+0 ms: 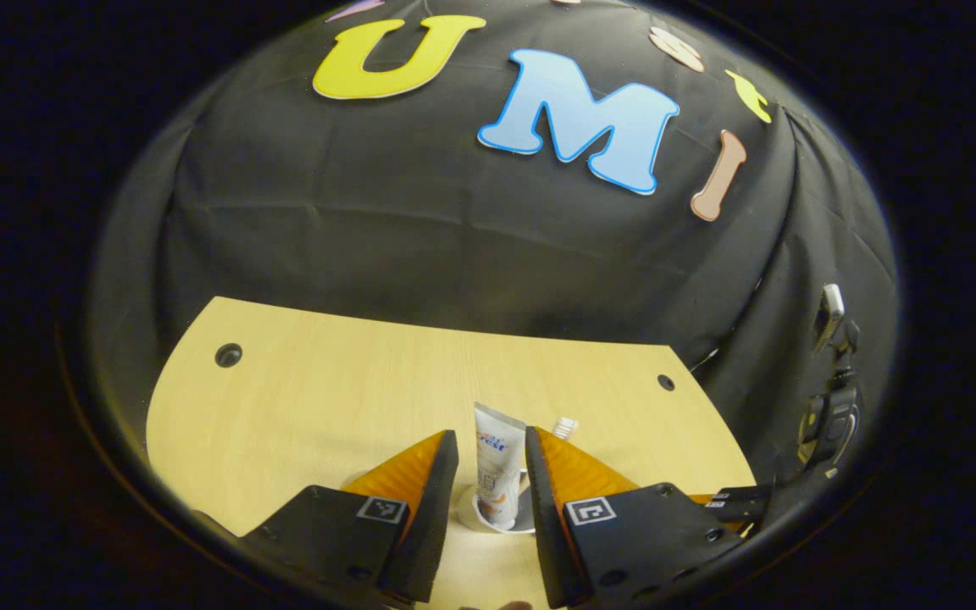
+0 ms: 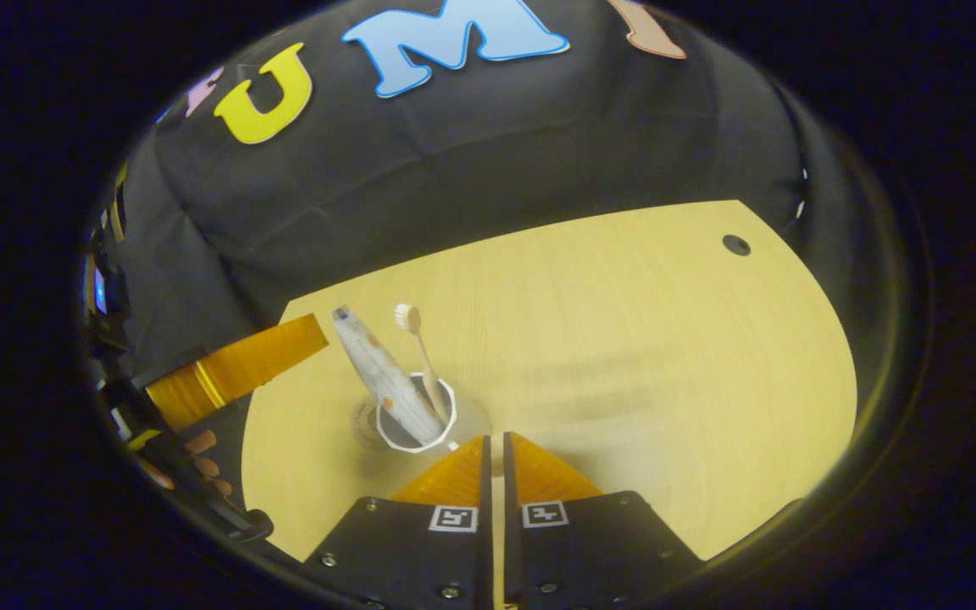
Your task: Put the toothbrush and toothpaste on the desktop into the cup, then pick up the cup and place it on the coaster on the desktop.
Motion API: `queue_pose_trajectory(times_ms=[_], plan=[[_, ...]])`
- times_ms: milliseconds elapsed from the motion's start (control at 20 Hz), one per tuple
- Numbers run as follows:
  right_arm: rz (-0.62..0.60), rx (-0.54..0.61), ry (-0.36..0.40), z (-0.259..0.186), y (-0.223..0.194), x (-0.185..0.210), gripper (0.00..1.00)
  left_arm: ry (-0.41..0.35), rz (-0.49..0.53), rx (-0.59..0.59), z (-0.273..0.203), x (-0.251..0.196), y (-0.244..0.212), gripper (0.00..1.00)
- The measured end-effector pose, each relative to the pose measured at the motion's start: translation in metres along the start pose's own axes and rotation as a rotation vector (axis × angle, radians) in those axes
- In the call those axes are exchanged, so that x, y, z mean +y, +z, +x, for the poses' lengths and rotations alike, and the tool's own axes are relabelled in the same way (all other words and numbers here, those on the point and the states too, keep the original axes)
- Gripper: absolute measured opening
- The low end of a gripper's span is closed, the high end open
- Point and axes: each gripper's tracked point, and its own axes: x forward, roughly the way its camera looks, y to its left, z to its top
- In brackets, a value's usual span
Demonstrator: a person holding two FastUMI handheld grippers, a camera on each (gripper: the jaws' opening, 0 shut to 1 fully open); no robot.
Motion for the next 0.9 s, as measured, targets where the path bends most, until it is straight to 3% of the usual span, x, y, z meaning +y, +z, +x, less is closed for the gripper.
queue_pose_trajectory(times_ms=[50,150,300,400,550,650,900], plan=[[-0.026,0.011,0.013,0.002,-0.002,0.004,0.05,-0.004,-0.011,-0.003,-0.004,0.003,0.0,0.55],[-0.083,0.037,0.033,0.005,-0.003,0.01,0.07,0.022,-0.02,-0.009,-0.015,0.017,0.0,0.94],[-0.171,0.075,0.047,0.01,-0.006,0.014,0.07,0.064,-0.044,-0.017,-0.03,0.042,-0.001,0.94],[-0.234,0.116,0.051,0.016,-0.009,0.016,0.2,0.084,-0.061,-0.014,-0.042,0.054,-0.004,0.94],[-0.347,0.179,0.064,0.025,-0.019,0.019,0.24,0.145,-0.048,-0.007,-0.053,0.082,-0.015,0.94],[-0.416,0.219,0.069,0.031,-0.024,0.02,0.35,0.167,-0.034,0.003,-0.063,0.091,-0.022,0.94],[-0.57,0.282,0.049,0.053,-0.041,0.022,0.35,0.205,-0.035,0.031,-0.078,0.11,-0.043,0.94]])
